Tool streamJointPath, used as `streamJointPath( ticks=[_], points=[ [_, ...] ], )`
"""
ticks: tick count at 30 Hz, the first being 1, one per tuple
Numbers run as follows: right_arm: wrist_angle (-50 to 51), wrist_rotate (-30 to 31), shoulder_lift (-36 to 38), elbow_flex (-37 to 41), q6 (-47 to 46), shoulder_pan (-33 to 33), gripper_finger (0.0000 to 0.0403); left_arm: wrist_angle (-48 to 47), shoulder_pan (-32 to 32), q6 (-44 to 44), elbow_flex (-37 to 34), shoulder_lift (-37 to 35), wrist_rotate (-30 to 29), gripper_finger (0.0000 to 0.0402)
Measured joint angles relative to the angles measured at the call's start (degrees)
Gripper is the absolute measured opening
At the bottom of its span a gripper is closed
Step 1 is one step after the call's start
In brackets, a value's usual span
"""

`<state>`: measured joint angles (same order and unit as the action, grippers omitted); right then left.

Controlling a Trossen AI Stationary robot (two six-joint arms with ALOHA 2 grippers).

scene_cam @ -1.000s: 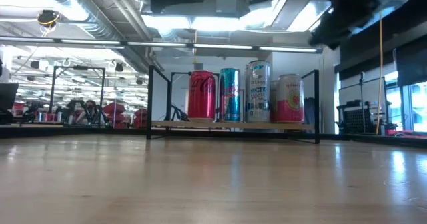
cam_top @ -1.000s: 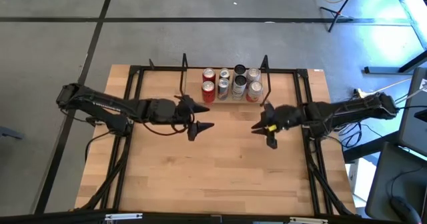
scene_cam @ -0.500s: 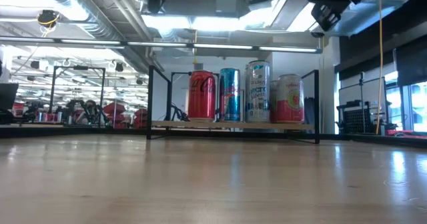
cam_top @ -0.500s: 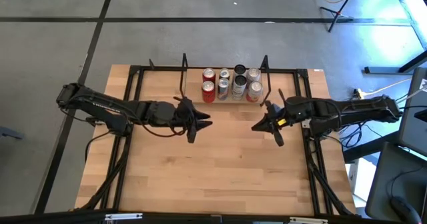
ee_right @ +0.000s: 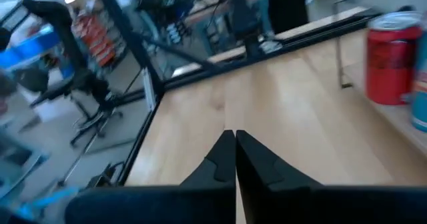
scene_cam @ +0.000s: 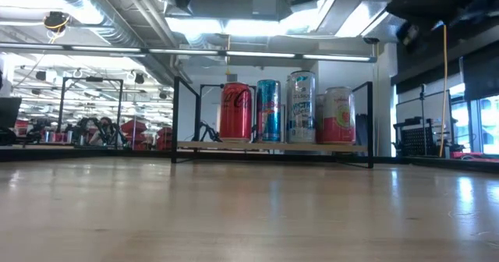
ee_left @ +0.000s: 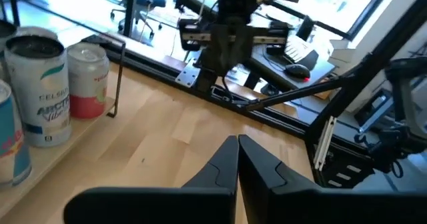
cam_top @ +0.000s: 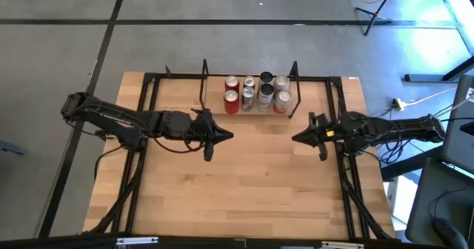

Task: Place canned beverage on shelf
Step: Return to Home Position

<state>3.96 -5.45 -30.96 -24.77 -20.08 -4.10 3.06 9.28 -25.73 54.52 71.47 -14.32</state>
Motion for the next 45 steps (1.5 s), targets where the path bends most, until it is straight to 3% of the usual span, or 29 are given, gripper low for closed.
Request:
streamJointPath(
  ticks=[4, 9, 12, 16, 21, 26, 34, 45],
  points=[
    [0.5, 6.0, 7.5, 4.3, -1.3, 0.0, 0.0003, -2.8, 0.0, 2.3, 0.0, -1.0, -0.1, 0.0006],
    [7.4, 11.9, 13.5, 5.4, -0.7, 0.0, 0.0005, -7.9, 0.0, 14.0, -0.1, -1.0, -1.6, 0.001],
    [8.5, 11.6, 14.4, 5.5, -2.2, 0.0, 0.0005, -9.2, 0.0, 17.4, -0.1, -1.0, -1.7, 0.001],
    [8.5, 9.5, 14.4, 5.5, 6.2, 0.0, 0.0005, -9.2, 0.0, 22.6, -0.5, -1.0, -3.0, 0.001],
    [5.8, 4.8, 16.0, 8.1, 11.1, 0.0, 0.0005, -5.4, 0.0, 22.5, -7.1, -4.7, 0.7, 0.0011],
    [-0.8, 1.4, 20.5, 13.6, 8.6, 0.0, 0.0005, 6.6, 0.2, 21.5, -19.7, -13.1, -0.5, 0.0011],
    [-3.9, 7.6, 29.8, 19.5, 8.0, 0.0, 0.0005, 16.6, 0.2, 19.8, -37.1, -29.6, -1.9, 0.0011],
    [-4.4, 7.9, 30.8, 20.3, 8.3, 0.0, 0.0005, 17.0, 0.1, 19.6, -53.7, -56.0, -4.5, 0.0011]
  ],
)
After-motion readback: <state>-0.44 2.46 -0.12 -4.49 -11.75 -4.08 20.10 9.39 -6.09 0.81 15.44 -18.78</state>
